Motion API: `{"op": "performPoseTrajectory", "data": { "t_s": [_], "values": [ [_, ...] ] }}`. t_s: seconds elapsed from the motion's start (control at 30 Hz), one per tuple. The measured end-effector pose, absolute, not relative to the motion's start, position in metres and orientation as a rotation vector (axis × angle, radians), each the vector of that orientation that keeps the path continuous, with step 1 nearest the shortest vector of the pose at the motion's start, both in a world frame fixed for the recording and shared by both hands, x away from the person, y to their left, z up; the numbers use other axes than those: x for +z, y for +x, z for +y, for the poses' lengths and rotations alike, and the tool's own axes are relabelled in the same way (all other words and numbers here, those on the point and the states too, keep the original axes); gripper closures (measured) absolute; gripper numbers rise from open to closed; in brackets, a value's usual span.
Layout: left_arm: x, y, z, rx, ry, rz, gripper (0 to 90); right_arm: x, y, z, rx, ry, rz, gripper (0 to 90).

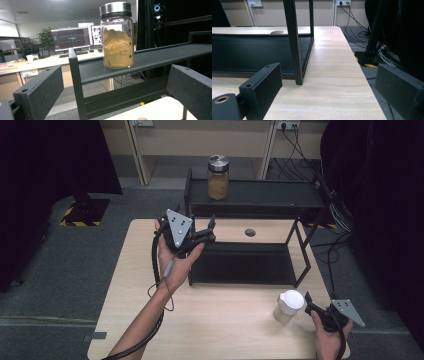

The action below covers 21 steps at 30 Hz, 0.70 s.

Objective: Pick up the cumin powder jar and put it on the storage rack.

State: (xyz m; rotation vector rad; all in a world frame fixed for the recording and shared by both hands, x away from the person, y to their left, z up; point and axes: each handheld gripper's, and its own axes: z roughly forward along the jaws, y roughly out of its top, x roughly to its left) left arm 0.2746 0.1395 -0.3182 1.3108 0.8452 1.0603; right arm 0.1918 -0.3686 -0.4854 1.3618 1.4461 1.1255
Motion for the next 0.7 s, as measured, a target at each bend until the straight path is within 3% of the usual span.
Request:
{"op": "performPoseTrajectory", "data": {
  "t_s": [0.7],
  "values": [
    [-0.353,0.259,0.143,1.052,1.332,0.842,0.0,-0.485,0.192,-0.367,1.116,1.361,1.445,7.6]
  ]
}}
